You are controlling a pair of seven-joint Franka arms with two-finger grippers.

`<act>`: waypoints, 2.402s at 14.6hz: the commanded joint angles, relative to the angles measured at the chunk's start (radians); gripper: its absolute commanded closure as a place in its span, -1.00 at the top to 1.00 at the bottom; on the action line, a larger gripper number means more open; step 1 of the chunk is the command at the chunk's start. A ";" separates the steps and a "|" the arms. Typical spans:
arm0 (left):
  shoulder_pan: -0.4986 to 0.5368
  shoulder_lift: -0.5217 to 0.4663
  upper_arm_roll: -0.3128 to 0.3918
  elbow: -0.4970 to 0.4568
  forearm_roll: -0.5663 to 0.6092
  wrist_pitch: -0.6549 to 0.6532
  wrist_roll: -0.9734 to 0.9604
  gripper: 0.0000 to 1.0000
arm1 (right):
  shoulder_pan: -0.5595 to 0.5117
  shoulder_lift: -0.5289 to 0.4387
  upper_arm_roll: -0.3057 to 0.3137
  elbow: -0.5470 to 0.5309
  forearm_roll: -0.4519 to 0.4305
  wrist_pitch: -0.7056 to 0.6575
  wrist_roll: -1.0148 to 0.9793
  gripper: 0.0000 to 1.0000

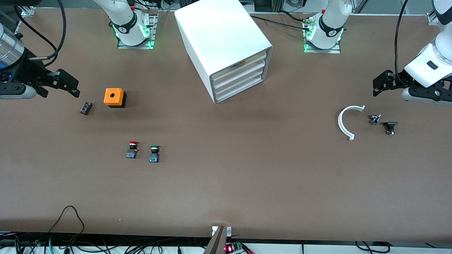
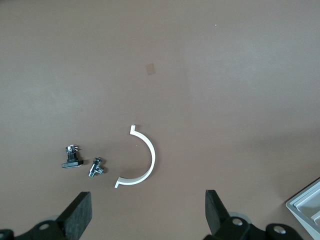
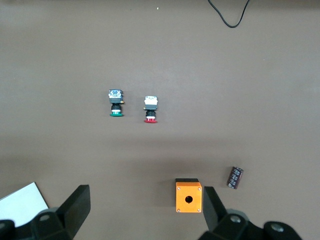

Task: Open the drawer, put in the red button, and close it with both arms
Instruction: 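Move the right gripper to the red button while the left gripper reaches the drawer, then grasp the red button with the right gripper while the left gripper grips the drawer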

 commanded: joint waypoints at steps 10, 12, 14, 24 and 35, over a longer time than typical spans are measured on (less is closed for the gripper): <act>0.015 -0.005 -0.007 0.027 -0.014 -0.024 0.030 1.00 | 0.039 0.099 -0.001 0.023 0.004 -0.009 0.022 1.00; 0.015 -0.005 -0.007 0.027 -0.014 -0.024 0.030 1.00 | 0.048 0.142 -0.001 0.015 0.004 0.015 0.022 1.00; 0.015 -0.002 -0.009 0.024 -0.017 -0.025 0.027 1.00 | 0.050 0.176 -0.001 -0.026 0.004 0.078 0.010 1.00; -0.016 0.154 -0.134 -0.001 -0.436 -0.228 0.068 1.00 | 0.033 0.448 -0.007 -0.095 0.003 0.454 -0.061 1.00; -0.014 0.213 -0.273 -0.333 -1.040 0.142 0.508 0.54 | 0.031 0.593 -0.012 -0.181 0.000 0.727 -0.062 0.99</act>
